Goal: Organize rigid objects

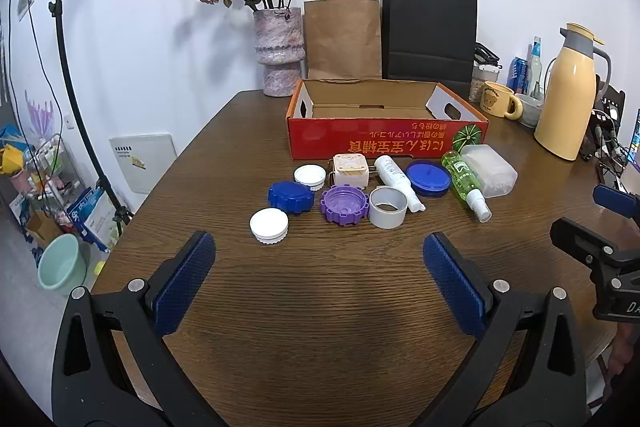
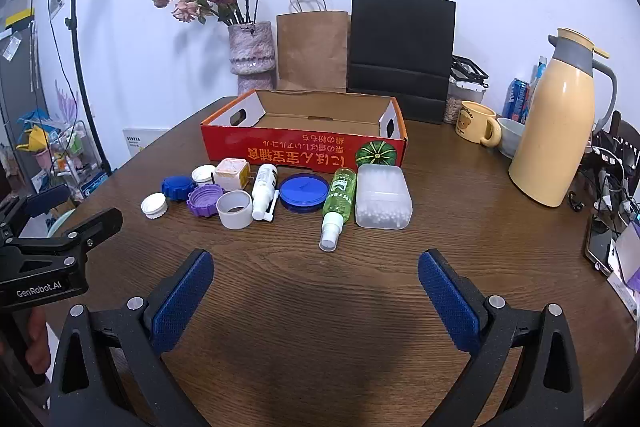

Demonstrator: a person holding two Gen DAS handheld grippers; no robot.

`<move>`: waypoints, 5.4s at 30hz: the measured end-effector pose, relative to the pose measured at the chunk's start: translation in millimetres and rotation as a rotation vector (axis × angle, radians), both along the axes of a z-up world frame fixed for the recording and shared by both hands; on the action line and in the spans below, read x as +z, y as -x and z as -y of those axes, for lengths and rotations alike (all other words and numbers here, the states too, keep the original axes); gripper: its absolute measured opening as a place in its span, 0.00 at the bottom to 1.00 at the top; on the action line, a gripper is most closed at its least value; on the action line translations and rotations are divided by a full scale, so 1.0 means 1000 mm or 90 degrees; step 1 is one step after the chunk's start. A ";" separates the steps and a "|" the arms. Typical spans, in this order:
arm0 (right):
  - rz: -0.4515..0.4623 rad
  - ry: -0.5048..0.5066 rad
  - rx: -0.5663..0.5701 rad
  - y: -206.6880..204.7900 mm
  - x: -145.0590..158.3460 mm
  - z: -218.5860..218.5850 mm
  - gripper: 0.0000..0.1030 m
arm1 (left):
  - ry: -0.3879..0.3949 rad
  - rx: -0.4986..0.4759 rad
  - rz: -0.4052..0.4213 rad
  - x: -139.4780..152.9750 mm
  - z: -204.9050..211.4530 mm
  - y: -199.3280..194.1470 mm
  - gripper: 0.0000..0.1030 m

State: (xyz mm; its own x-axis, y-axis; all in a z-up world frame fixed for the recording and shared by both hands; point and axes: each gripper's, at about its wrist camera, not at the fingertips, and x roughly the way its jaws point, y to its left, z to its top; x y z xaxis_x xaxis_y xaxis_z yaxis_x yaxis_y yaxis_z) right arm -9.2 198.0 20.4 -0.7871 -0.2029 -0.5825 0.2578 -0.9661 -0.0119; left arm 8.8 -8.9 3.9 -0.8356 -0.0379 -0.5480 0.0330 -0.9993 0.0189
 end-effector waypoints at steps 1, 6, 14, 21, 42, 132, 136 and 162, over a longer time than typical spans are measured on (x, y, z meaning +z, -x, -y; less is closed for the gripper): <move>0.000 0.000 0.000 0.000 0.000 0.000 1.00 | 0.000 0.000 0.000 0.000 0.000 0.000 1.00; -0.001 -0.002 0.002 -0.001 0.001 0.000 1.00 | 0.002 0.000 -0.001 0.000 0.000 0.000 1.00; -0.001 -0.001 0.004 -0.001 0.000 0.001 1.00 | 0.002 0.002 -0.001 0.000 0.000 -0.001 1.00; -0.001 -0.002 0.004 -0.002 -0.001 0.002 1.00 | 0.003 0.003 -0.001 0.000 0.001 -0.001 1.00; -0.004 -0.003 0.006 -0.003 -0.001 0.004 1.00 | 0.005 0.002 -0.005 0.002 0.001 -0.001 1.00; 0.066 -0.042 -0.020 0.092 -0.045 0.021 1.00 | 0.053 0.103 0.094 -0.050 0.058 0.092 1.00; 0.074 -0.043 -0.024 0.103 -0.048 0.020 1.00 | 0.043 0.103 0.118 -0.060 0.063 0.100 1.00; 0.084 -0.034 0.001 0.123 -0.064 0.031 1.00 | -0.002 0.056 0.173 -0.077 0.058 0.115 0.36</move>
